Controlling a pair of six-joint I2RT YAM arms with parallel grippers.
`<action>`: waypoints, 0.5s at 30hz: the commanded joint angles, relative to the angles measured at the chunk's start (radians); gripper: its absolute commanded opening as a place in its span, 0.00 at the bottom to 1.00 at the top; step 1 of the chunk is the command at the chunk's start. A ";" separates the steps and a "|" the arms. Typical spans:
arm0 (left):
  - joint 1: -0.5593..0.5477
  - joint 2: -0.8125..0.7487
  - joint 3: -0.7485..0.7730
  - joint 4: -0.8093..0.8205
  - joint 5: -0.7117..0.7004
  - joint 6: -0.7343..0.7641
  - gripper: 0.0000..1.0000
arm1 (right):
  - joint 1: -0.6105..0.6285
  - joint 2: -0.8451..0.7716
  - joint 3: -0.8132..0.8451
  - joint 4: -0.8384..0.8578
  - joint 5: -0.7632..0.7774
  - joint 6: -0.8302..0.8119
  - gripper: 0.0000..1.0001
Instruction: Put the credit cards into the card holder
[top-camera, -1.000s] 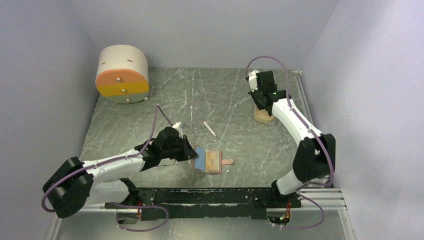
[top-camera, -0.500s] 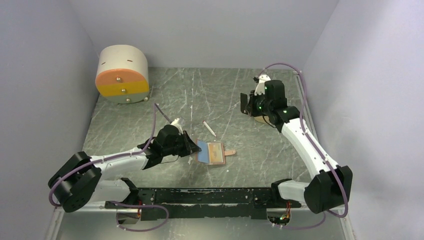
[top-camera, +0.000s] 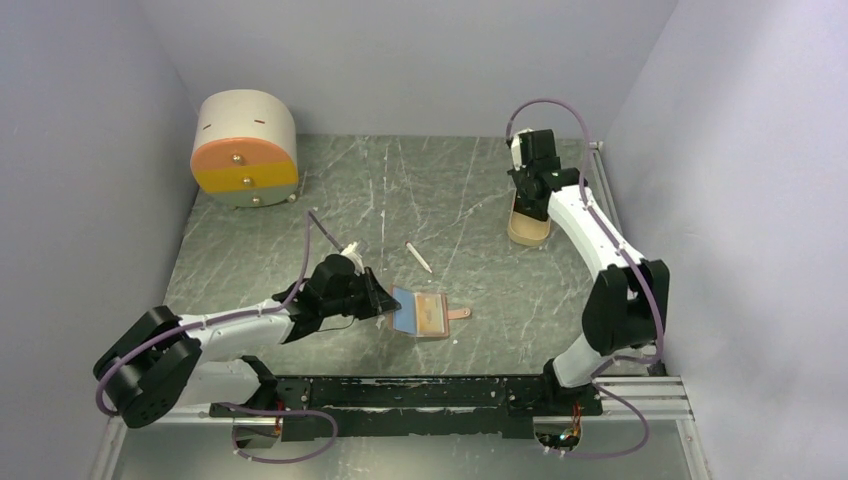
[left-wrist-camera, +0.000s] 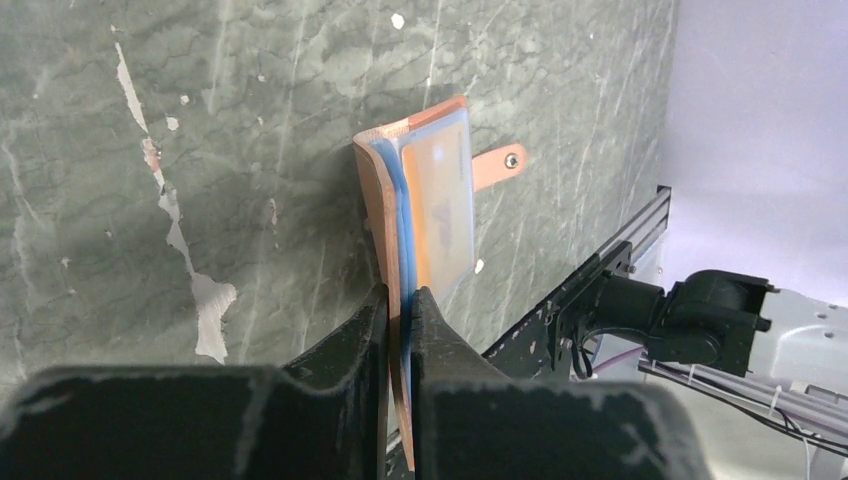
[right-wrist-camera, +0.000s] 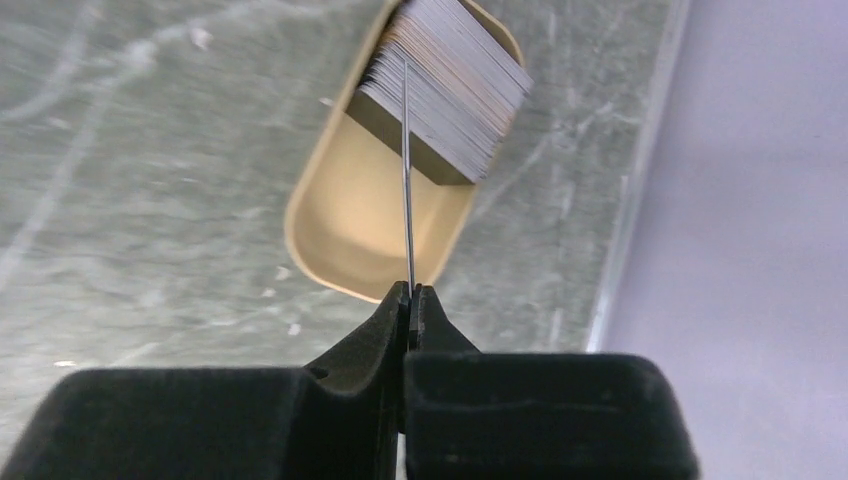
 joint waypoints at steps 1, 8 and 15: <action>0.005 -0.054 -0.012 0.026 0.032 -0.012 0.09 | -0.022 0.082 0.058 -0.071 0.078 -0.237 0.00; 0.005 -0.073 -0.015 0.015 0.030 -0.012 0.09 | -0.032 0.170 0.075 -0.038 0.018 -0.412 0.00; 0.004 -0.071 0.016 -0.019 0.024 0.010 0.09 | -0.059 0.250 0.093 -0.040 -0.020 -0.507 0.00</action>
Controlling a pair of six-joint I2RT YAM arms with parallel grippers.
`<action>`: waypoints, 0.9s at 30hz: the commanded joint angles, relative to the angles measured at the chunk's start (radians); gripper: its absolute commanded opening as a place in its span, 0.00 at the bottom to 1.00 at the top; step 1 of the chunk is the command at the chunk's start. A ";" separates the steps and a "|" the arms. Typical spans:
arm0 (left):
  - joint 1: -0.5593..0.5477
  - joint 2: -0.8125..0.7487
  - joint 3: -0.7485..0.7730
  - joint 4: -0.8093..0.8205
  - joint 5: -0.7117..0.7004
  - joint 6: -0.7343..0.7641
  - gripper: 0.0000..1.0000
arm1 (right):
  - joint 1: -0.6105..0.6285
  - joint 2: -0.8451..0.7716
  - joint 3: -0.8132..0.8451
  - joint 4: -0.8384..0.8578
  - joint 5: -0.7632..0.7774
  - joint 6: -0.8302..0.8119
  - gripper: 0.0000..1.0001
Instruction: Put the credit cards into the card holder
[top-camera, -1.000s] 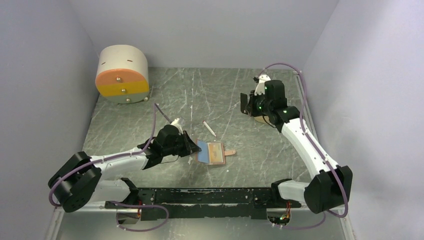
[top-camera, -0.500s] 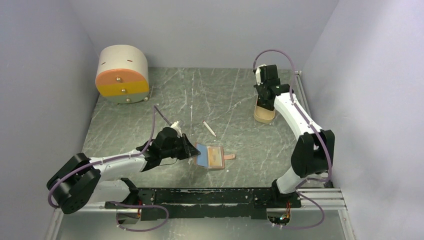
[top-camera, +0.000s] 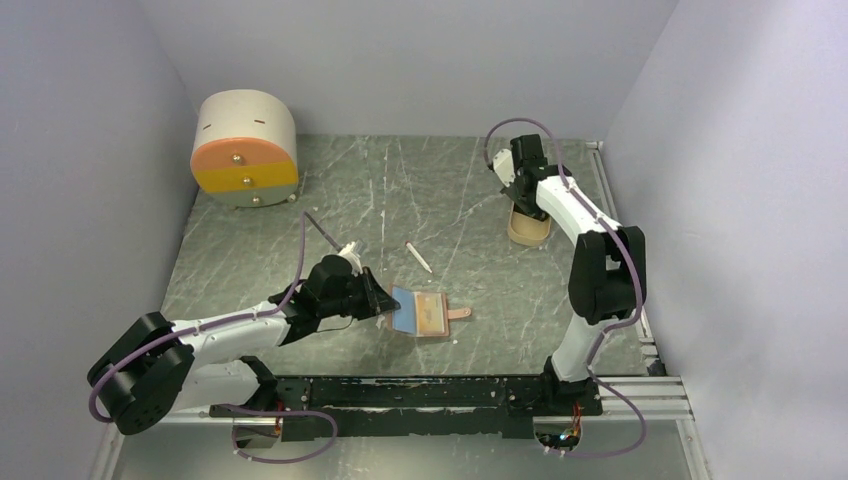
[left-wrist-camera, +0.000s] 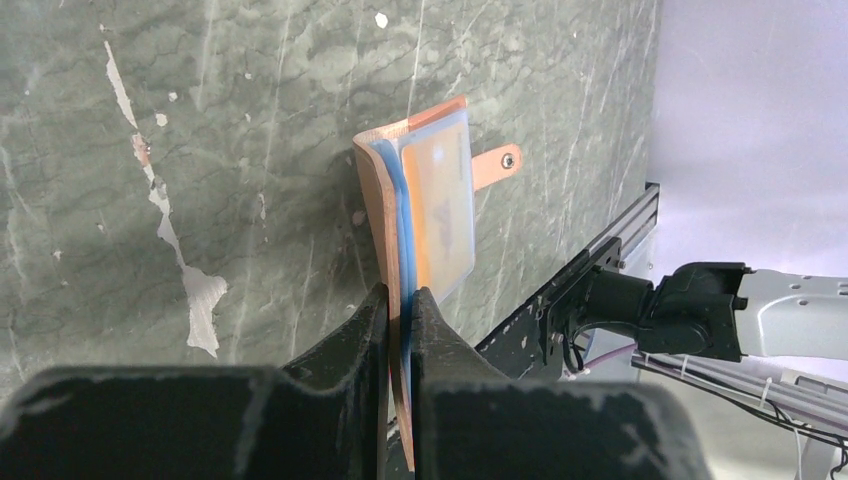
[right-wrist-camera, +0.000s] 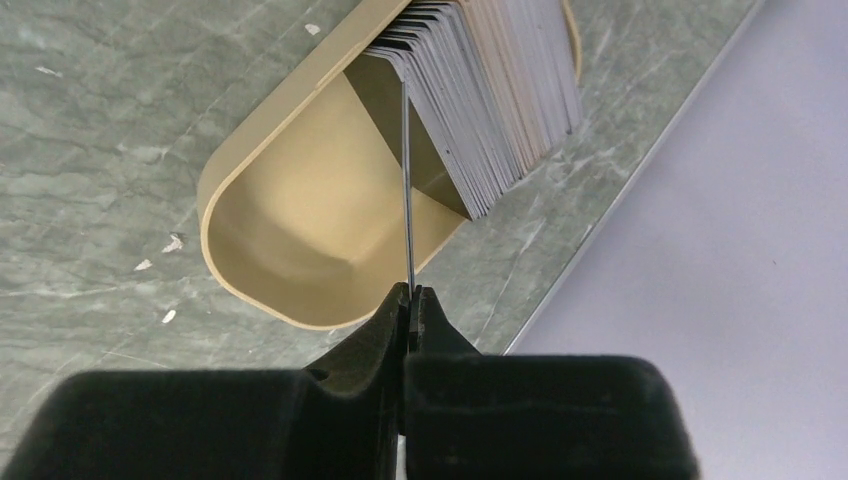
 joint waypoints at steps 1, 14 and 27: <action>0.004 -0.018 0.034 -0.018 0.012 0.015 0.09 | -0.029 0.035 0.028 0.003 -0.029 -0.102 0.00; 0.005 0.005 0.050 -0.024 0.020 0.015 0.09 | -0.055 0.068 -0.005 0.016 -0.063 -0.195 0.00; 0.004 0.028 0.061 -0.013 0.038 0.011 0.09 | -0.064 0.081 -0.024 -0.006 -0.107 -0.234 0.00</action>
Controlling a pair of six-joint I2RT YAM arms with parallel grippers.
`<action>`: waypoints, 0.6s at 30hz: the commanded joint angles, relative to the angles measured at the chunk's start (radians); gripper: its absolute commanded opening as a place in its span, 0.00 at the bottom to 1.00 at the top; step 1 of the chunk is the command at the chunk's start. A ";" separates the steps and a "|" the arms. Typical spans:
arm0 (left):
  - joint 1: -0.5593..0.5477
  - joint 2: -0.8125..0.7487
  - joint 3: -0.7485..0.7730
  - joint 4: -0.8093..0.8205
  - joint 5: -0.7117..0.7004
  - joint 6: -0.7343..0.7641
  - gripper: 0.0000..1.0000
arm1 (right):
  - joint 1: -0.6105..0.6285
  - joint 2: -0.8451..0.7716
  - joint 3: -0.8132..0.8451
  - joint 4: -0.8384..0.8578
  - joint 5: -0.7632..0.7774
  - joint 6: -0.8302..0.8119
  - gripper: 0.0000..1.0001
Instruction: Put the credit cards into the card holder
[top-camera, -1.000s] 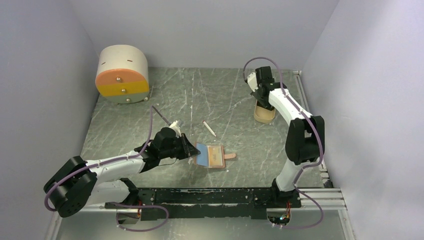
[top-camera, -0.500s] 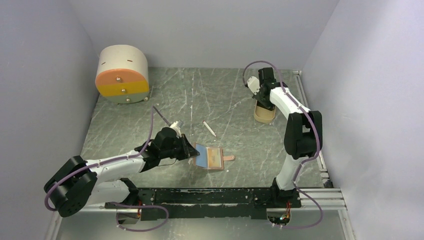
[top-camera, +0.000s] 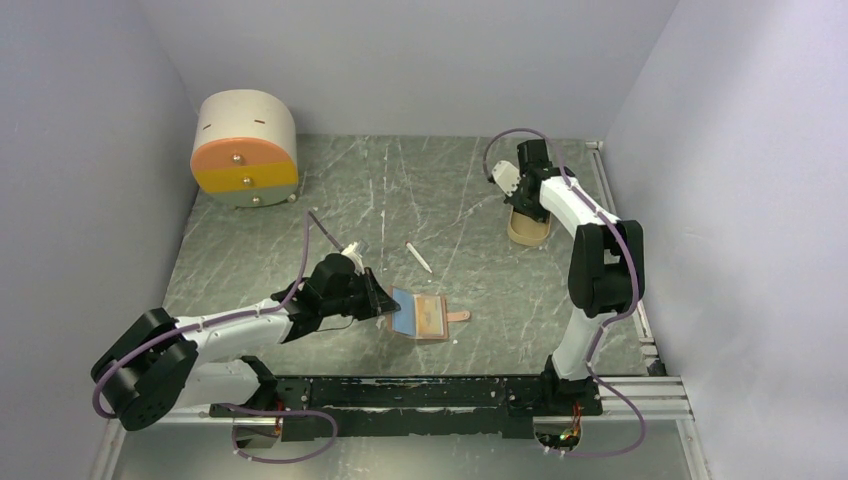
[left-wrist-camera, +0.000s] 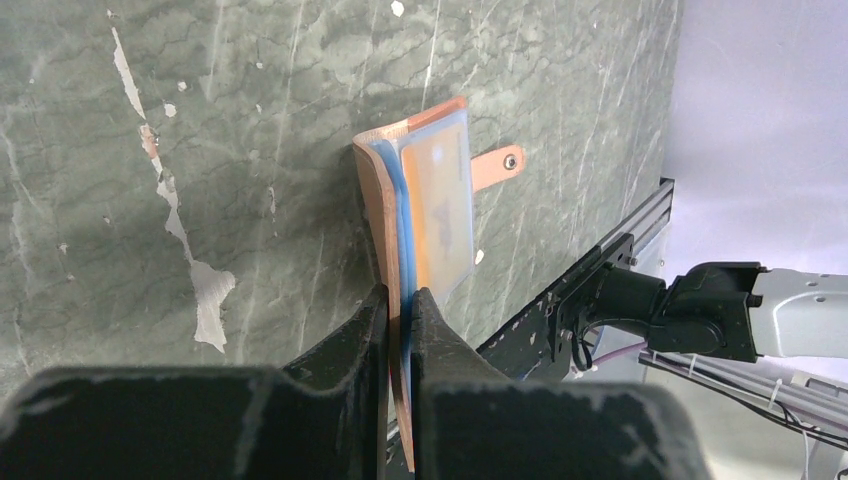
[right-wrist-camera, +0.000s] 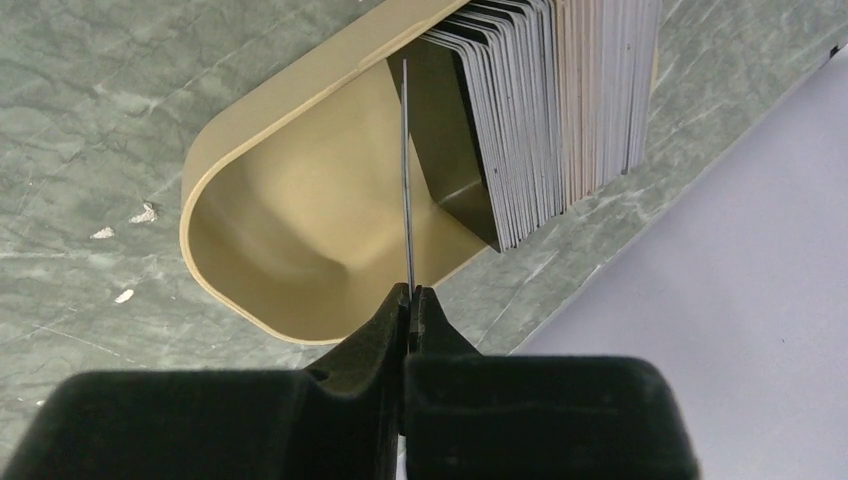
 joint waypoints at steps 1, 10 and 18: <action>0.003 0.004 0.039 0.026 0.030 0.005 0.09 | -0.009 0.020 -0.014 0.007 -0.002 -0.038 0.00; 0.004 -0.013 0.035 0.014 0.020 0.005 0.09 | -0.011 0.053 0.005 0.038 0.042 -0.047 0.12; 0.004 0.006 0.040 0.024 0.033 0.007 0.09 | -0.017 0.047 0.002 0.083 0.074 -0.055 0.07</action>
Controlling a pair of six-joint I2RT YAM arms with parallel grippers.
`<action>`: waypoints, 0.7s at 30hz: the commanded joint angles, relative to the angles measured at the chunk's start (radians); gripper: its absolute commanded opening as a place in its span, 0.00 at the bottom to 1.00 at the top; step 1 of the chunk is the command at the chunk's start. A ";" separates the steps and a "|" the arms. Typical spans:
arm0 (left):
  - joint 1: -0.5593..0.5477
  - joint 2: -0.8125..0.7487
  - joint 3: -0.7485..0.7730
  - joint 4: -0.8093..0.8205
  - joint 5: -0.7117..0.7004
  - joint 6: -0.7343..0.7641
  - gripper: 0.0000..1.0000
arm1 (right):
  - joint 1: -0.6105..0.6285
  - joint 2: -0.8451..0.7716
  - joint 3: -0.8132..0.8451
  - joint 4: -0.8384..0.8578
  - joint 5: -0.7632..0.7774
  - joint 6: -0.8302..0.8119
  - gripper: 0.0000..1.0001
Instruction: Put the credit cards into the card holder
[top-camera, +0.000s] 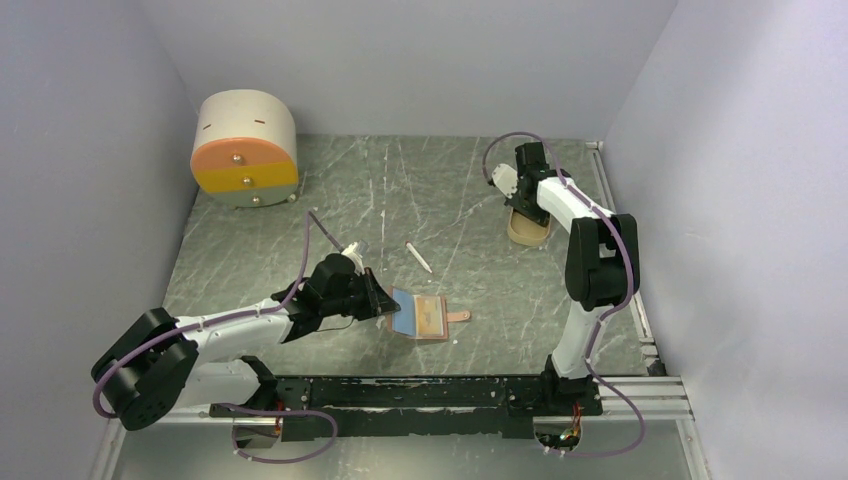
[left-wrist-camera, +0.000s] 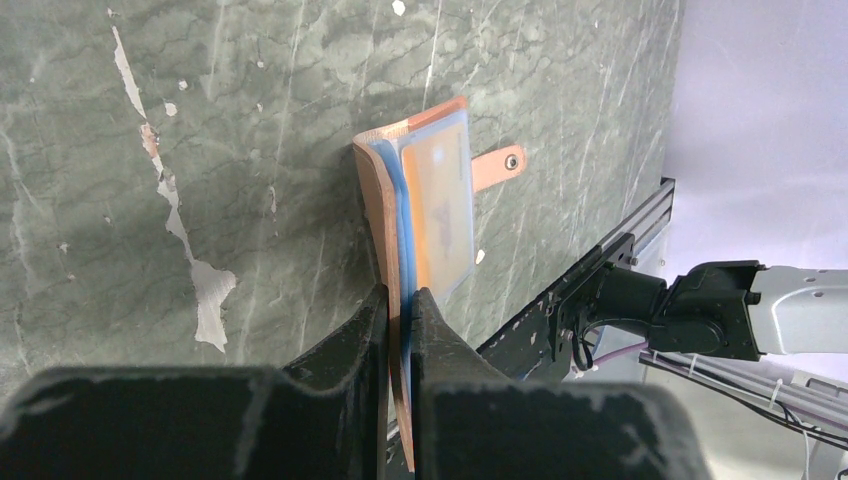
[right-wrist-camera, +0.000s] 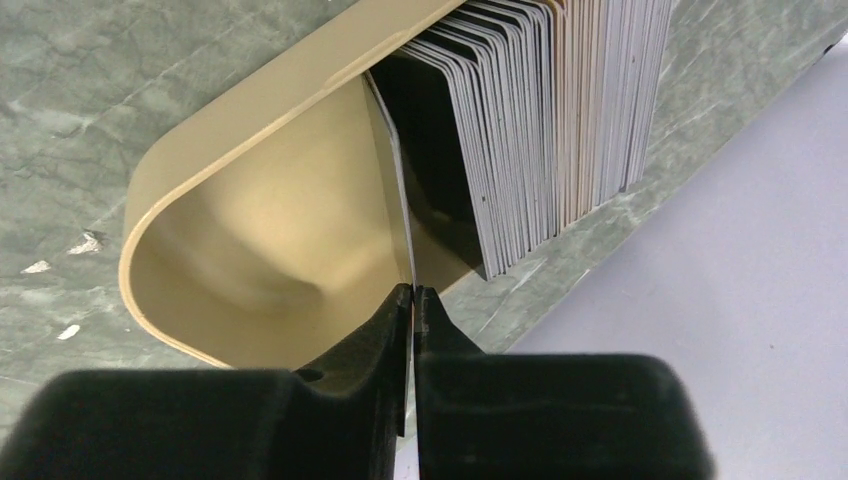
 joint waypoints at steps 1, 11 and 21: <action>0.004 0.002 0.040 0.024 0.033 0.007 0.09 | -0.014 -0.008 0.006 0.043 0.031 -0.021 0.00; 0.005 0.014 0.049 0.025 0.041 0.012 0.09 | -0.017 -0.026 0.003 0.049 0.024 -0.021 0.12; 0.004 0.005 0.039 0.031 0.041 0.006 0.09 | -0.021 -0.038 -0.002 0.070 -0.003 -0.023 0.00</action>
